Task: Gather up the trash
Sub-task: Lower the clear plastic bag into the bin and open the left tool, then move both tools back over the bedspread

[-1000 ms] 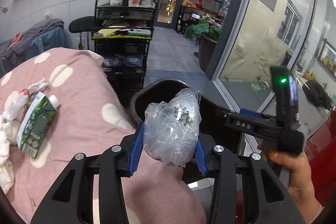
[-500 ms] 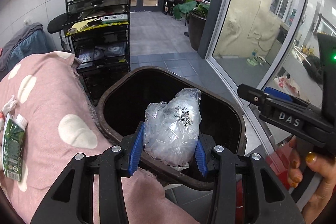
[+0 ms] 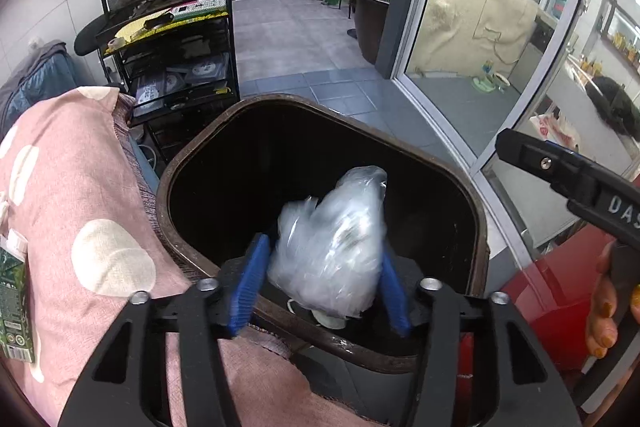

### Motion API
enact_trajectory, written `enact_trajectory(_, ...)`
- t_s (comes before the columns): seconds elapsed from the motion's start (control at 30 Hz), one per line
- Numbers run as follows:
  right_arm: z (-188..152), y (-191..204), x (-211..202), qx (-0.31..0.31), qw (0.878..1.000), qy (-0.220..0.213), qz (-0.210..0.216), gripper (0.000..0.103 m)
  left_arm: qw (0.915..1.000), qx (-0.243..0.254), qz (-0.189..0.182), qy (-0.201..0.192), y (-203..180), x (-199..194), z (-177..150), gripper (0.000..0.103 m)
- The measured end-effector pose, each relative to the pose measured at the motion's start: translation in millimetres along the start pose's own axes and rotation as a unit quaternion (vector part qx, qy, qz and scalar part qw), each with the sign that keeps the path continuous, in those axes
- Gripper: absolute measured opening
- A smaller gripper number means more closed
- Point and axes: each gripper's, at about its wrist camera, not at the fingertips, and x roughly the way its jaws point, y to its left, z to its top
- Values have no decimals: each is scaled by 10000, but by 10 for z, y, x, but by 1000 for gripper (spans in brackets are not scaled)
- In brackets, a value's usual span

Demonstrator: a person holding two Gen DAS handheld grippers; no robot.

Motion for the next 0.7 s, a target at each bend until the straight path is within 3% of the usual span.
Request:
enact_trajectory(0.1, 14, -16, 3, 41, 10000, -6, -5, 83, 9999, 106, 83, -82, -33, -12, -21, 77)
enact_trajectory(0.2, 25, -36, 1, 93, 10000, -19, -1, 85, 9995, 213, 113, -179, -55, -45, -42, 85)
enact_trajectory(0.47, 35, -32, 4, 141, 9997, 7, 181, 88, 9990, 58, 37, -452, 10, -215, -93, 94)
enact_trajectory(0.7, 32, 121, -42, 18, 9989, -118, 446, 91, 9964, 34, 246, -810, 27, -537, -172, 95)
